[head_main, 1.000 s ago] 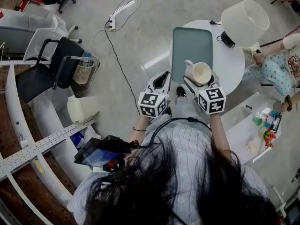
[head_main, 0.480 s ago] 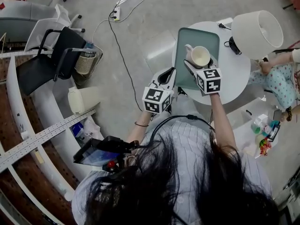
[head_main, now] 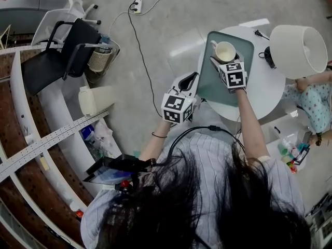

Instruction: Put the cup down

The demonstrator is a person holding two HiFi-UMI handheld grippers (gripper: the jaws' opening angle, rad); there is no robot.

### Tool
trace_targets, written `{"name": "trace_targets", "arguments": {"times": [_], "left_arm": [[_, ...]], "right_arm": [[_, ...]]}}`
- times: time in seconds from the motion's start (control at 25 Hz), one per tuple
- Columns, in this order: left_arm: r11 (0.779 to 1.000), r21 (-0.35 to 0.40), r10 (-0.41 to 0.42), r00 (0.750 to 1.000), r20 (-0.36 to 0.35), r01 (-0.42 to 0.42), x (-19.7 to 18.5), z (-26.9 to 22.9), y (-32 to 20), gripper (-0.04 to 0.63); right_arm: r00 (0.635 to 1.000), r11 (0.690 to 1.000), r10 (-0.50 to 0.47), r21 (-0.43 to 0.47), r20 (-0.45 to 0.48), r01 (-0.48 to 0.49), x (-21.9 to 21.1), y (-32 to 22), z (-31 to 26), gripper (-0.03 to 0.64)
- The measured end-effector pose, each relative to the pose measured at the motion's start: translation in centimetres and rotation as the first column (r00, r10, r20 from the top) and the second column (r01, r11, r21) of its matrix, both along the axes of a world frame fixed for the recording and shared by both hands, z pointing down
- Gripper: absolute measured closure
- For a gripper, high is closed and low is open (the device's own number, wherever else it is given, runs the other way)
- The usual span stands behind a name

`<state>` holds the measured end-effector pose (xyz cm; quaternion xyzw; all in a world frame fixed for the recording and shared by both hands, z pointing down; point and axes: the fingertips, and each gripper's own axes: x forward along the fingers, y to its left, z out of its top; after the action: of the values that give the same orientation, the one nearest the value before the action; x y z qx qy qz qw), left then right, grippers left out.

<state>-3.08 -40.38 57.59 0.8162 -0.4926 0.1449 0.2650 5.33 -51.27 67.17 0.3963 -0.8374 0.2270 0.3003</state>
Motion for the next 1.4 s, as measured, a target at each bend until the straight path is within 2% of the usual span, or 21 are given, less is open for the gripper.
{"name": "trace_targets", "arguments": {"times": [0.36, 0.48, 0.84, 1.04, 1.16, 1.4], "left_arm": [[1.0, -0.013, -0.009, 1.0, 0.007, 0.009, -0.6, 0.4, -0.8, 0.575], [1.0, -0.013, -0.01, 1.0, 0.003, 0.01, -0.8, 0.3, -0.8, 0.575], [1.0, -0.02, -0.015, 1.0, 0.003, 0.015, -1.6, 0.5, -0.5, 0.575], [1.0, -0.012, -0.019, 1.0, 0.003, 0.019, -2.1, 0.3, -0.2, 0.575], [1.0, -0.013, -0.022, 1.0, 0.005, 0.022, -2.5, 0.3, 0.1, 0.575], [0.999, -0.009, -0.039, 0.999, 0.011, 0.04, -3.7, 0.1, 0.7, 0.575]], "right_arm": [[0.994, 0.998, -0.037, -0.048, -0.099, 0.033, 0.0, -1.5, 3.7, 0.187], [0.992, 0.999, -0.04, -0.04, -0.123, 0.035, 0.0, -1.6, 3.9, 0.187], [0.995, 0.998, -0.012, -0.058, -0.096, 0.006, -0.4, -1.5, 4.1, 0.187], [0.98, 0.998, -0.067, -0.029, -0.189, 0.063, -0.3, -0.9, 4.6, 0.186], [0.974, 0.999, -0.038, -0.004, -0.222, 0.038, 0.0, -0.9, 4.7, 0.186], [0.981, 1.0, 0.017, -0.02, -0.193, -0.021, 0.2, -1.1, 4.2, 0.186]]}}
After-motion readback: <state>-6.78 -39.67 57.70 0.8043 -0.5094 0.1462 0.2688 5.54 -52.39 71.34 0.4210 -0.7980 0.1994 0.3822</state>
